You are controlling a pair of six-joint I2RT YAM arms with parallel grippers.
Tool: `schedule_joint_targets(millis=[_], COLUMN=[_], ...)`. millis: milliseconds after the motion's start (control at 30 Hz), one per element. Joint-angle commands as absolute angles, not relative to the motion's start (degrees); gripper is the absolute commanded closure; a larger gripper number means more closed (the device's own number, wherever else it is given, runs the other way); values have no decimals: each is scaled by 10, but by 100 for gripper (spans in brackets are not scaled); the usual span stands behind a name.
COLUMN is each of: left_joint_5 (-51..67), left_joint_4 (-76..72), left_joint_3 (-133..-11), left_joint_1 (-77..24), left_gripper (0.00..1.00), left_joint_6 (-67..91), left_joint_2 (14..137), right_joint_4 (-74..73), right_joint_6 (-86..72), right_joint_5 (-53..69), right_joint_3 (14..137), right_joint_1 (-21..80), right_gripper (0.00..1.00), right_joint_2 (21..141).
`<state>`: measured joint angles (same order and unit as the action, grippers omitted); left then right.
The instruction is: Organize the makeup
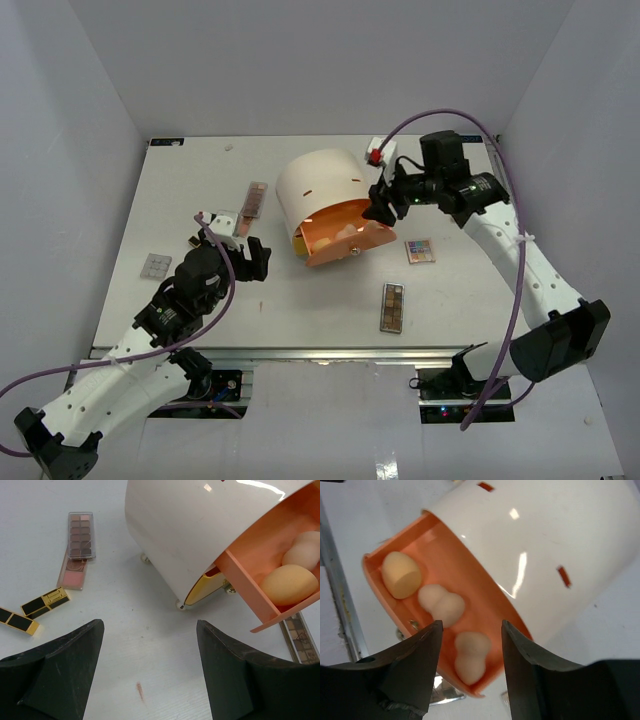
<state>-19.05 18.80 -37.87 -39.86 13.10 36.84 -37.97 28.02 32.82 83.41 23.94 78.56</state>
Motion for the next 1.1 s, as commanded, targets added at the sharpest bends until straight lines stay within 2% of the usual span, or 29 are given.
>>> schedule_joint_targets(millis=[0,300,467,567,833,1067], left_joint_5=[-187,-170,-168,-168,-169,-171], left_joint_4=[178,176,175,174,174,174], left_joint_3=[-375,-375,-375,-375,-374,-374], left_joint_1=[-396,-396,-396,-396,-396,-395], left_gripper=[14,14,15,14,14,14], left_joint_6=[128,127,127,126,124,124], left_joint_2=[353,349,343,343,348,358], right_joint_4=[-308,-250,-210,-211,-211,-206], right_joint_6=[203,39,-70,-106,-143,-151], right_joint_5=[323,143,-53,-108,-59,-18], right_joint_3=[788,740,746,763,798,850], right_joint_1=[107,3,-17,-24,-77,-91], right_gripper=[43,41,37,34,36,49], right_joint_2=[716,809,875,925,1026,1104])
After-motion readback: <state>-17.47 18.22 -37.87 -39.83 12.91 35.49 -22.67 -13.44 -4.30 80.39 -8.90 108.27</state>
